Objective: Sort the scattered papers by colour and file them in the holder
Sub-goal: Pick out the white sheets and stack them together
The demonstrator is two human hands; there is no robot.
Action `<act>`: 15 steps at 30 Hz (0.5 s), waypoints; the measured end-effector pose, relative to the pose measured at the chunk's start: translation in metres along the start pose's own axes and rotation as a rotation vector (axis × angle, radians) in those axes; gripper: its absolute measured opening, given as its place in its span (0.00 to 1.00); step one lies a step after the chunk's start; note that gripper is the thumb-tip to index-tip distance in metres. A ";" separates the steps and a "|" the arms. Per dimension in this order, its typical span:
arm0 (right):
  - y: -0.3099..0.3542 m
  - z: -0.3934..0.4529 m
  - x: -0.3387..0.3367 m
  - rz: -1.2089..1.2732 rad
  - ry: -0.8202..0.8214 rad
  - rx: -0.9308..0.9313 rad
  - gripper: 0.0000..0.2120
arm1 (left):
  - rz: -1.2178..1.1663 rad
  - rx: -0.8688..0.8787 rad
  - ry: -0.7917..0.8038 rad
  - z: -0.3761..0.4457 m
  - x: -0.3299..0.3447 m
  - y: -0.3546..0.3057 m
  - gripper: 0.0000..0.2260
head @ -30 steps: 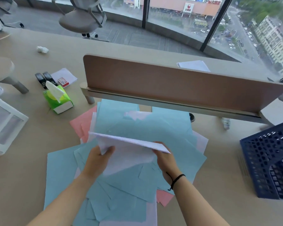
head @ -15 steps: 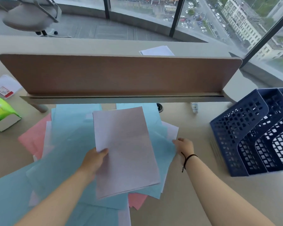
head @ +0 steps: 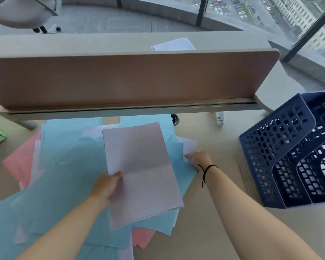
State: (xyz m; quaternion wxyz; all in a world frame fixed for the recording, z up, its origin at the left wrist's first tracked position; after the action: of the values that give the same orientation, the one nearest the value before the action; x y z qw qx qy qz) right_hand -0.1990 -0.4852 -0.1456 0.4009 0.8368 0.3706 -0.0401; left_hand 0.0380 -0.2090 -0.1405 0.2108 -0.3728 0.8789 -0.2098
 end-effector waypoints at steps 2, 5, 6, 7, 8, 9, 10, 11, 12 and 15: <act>-0.002 0.001 -0.002 0.044 0.007 -0.030 0.13 | -0.005 0.004 -0.009 -0.001 0.003 -0.002 0.04; -0.001 0.000 -0.005 0.040 -0.005 -0.077 0.17 | -0.002 0.003 -0.011 0.000 0.005 -0.001 0.04; 0.001 0.000 -0.005 0.048 -0.004 -0.100 0.15 | 0.003 0.006 -0.006 0.000 0.006 -0.001 0.05; 0.004 -0.003 -0.003 0.088 -0.004 -0.104 0.13 | 0.007 0.006 -0.001 0.001 0.007 0.001 0.06; 0.005 -0.005 0.000 0.170 0.004 -0.091 0.08 | 0.007 0.005 0.005 0.001 0.007 0.002 0.07; 0.003 -0.007 0.003 0.261 0.016 -0.060 0.06 | 0.001 0.000 0.010 0.002 0.007 0.004 0.08; 0.000 -0.009 0.008 0.356 0.041 -0.022 0.10 | -0.004 0.002 0.013 0.000 0.008 0.004 0.09; -0.002 -0.012 0.012 0.430 0.077 0.016 0.12 | -0.015 0.002 0.015 -0.001 0.008 0.004 0.09; -0.004 -0.015 0.015 0.481 0.113 0.046 0.11 | -0.029 0.001 0.018 -0.002 0.008 0.004 0.09; -0.010 -0.024 0.025 0.551 0.236 0.129 0.09 | -0.062 -0.001 0.033 -0.005 0.007 0.004 0.09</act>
State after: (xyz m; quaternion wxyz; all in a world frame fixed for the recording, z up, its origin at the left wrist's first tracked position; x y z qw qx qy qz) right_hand -0.1925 -0.4494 -0.1447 0.2970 0.9284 0.1706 0.1443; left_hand 0.0285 -0.2110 -0.1401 0.1897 -0.3963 0.8704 -0.2220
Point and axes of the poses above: each hand's wrist, its own z-axis towards the middle knuckle, its own x-axis out of the palm, y = z × x, the point moved 9 cm from there along z, towards the middle knuckle, and after that the axes turned 10 degrees about -x, right-handed, at the moved point
